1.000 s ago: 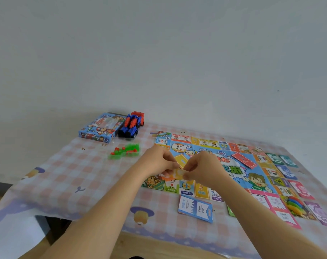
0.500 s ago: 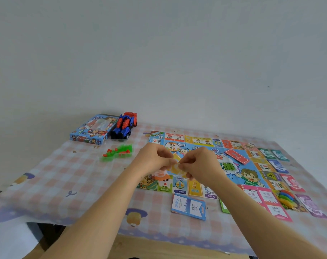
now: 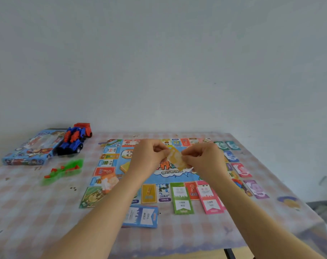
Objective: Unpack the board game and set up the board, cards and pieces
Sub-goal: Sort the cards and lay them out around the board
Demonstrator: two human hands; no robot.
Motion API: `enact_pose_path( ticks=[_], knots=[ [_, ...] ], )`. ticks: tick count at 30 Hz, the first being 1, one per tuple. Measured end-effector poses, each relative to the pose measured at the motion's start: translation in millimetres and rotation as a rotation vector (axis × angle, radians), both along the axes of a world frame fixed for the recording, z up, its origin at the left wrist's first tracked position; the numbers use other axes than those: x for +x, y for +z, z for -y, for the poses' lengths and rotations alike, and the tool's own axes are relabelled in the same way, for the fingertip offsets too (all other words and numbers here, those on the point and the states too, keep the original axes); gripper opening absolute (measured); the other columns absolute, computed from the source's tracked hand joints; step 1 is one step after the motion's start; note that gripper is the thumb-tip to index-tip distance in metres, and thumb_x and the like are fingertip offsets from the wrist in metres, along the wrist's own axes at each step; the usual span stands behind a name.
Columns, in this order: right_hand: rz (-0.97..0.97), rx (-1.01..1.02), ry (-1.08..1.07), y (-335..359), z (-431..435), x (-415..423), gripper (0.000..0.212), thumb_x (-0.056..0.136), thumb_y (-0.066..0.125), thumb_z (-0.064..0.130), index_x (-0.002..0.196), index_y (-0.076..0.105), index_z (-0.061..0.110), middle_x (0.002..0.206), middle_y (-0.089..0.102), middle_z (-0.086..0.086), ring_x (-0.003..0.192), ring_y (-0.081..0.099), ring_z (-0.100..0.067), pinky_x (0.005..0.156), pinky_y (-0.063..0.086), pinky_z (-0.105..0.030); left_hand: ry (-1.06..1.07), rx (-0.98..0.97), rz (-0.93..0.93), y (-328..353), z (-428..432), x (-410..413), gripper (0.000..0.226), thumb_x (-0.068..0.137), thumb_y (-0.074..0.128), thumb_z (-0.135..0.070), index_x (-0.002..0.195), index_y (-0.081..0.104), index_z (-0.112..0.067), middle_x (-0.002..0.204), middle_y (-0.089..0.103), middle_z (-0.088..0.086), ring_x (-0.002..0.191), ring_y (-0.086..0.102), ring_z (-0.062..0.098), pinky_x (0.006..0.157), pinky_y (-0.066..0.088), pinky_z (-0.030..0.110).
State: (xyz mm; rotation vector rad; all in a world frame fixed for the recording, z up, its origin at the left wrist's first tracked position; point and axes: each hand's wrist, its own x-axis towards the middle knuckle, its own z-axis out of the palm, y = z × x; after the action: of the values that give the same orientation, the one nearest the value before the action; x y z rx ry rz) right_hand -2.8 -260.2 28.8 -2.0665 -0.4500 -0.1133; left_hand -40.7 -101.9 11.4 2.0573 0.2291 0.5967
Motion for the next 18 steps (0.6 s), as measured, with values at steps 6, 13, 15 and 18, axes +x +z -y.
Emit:
enact_pose_path(
  ticks=[6,13,15,18],
  knots=[
    [-0.101,0.161,-0.127,-4,57,28,0.016,0.077,0.073,0.007,0.067,0.073,0.02,0.054,0.067,-0.001,0.047,0.057,-0.012,0.06,0.055,-0.031,-0.068,0.064,0.018,5,58,48,0.007,0.081,0.072,-0.016,0.075,0.072,-0.018,0.063,0.069,-0.004,0.054,0.063,0.002,0.064,0.056,0.025],
    [-0.194,0.256,-0.34,-12,118,81,0.016,0.077,0.074,0.006,0.069,0.074,0.02,0.06,0.07,-0.004,0.051,0.063,-0.014,0.065,0.059,-0.03,-0.148,0.161,-0.015,6,112,100,0.014,0.087,0.066,-0.02,0.099,0.072,-0.018,0.096,0.071,-0.005,0.085,0.064,0.007,0.081,0.051,0.024],
    [-0.202,0.262,-0.398,-17,132,99,0.019,0.077,0.074,0.007,0.066,0.073,0.021,0.057,0.07,-0.003,0.052,0.065,-0.015,0.07,0.06,-0.034,-0.178,0.213,-0.055,3,121,113,0.019,0.088,0.065,-0.018,0.105,0.071,-0.017,0.104,0.07,-0.004,0.089,0.063,0.007,0.083,0.051,0.024],
    [-0.214,0.244,-0.448,-25,142,120,0.02,0.076,0.072,0.005,0.063,0.072,0.02,0.056,0.069,-0.004,0.056,0.068,-0.02,0.074,0.059,-0.039,-0.223,0.327,-0.105,-2,130,127,0.024,0.089,0.063,-0.02,0.113,0.068,-0.019,0.11,0.068,-0.005,0.096,0.061,0.007,0.083,0.046,0.021]
  ],
)
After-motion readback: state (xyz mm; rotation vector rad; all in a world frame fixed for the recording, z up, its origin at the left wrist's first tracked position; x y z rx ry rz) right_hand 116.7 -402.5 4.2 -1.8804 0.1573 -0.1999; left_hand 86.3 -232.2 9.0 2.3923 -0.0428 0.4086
